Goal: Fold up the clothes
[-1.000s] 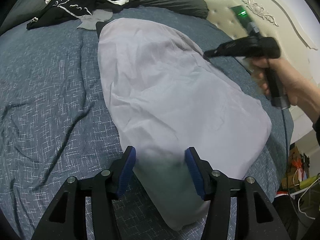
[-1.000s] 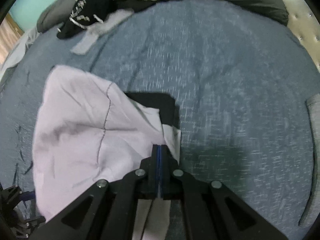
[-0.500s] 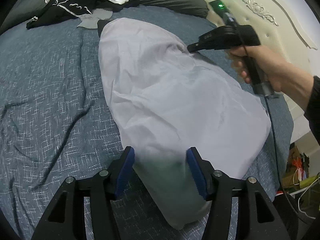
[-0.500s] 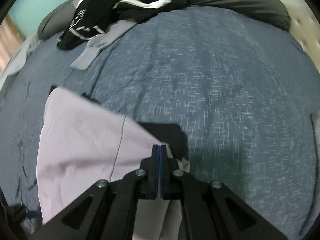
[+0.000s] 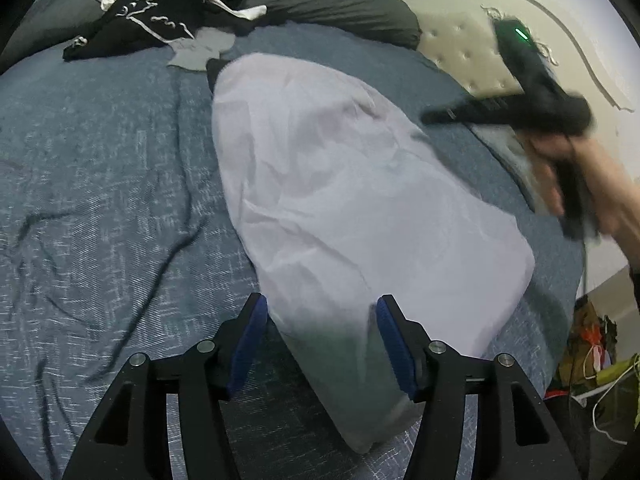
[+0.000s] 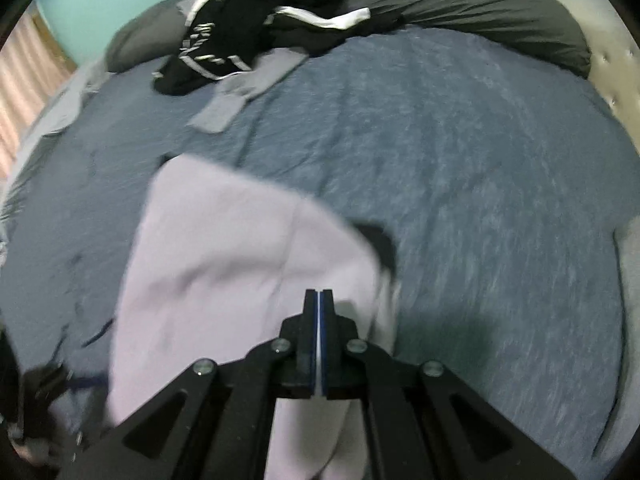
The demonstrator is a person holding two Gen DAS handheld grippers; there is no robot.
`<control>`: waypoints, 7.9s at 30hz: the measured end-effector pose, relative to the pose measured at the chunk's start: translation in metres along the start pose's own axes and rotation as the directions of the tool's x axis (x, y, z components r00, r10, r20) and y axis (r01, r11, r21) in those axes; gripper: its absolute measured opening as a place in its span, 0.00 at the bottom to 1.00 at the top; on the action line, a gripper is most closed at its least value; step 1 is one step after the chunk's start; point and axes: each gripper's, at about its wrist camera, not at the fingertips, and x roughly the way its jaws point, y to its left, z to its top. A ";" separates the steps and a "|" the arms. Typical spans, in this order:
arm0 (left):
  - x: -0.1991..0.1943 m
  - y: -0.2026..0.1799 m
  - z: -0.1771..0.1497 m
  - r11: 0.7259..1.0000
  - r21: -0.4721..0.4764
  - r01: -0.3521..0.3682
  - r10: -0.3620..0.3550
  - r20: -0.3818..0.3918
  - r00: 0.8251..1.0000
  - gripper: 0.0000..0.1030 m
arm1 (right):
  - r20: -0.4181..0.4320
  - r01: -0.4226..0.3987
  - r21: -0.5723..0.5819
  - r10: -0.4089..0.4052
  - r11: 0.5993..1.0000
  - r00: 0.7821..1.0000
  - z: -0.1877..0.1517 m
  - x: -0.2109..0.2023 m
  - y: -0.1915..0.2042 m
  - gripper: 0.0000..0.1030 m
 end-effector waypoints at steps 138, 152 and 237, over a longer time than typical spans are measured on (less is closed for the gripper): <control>0.004 -0.004 -0.014 0.949 -0.314 -0.003 -0.055 -0.173 0.983 0.68 | -0.026 -0.171 0.430 0.201 0.887 0.979 -0.166 -0.050 -0.041 0.77; 0.034 -0.006 -0.010 0.914 -0.397 0.085 -0.146 -0.126 0.981 0.73 | -0.113 -0.279 0.365 0.340 0.888 0.934 -0.145 0.008 -0.051 0.79; -0.054 -0.212 0.181 0.976 0.029 0.215 -0.217 0.158 0.963 0.32 | 0.261 -0.275 0.057 0.252 0.960 0.932 -0.045 -0.231 -0.099 0.12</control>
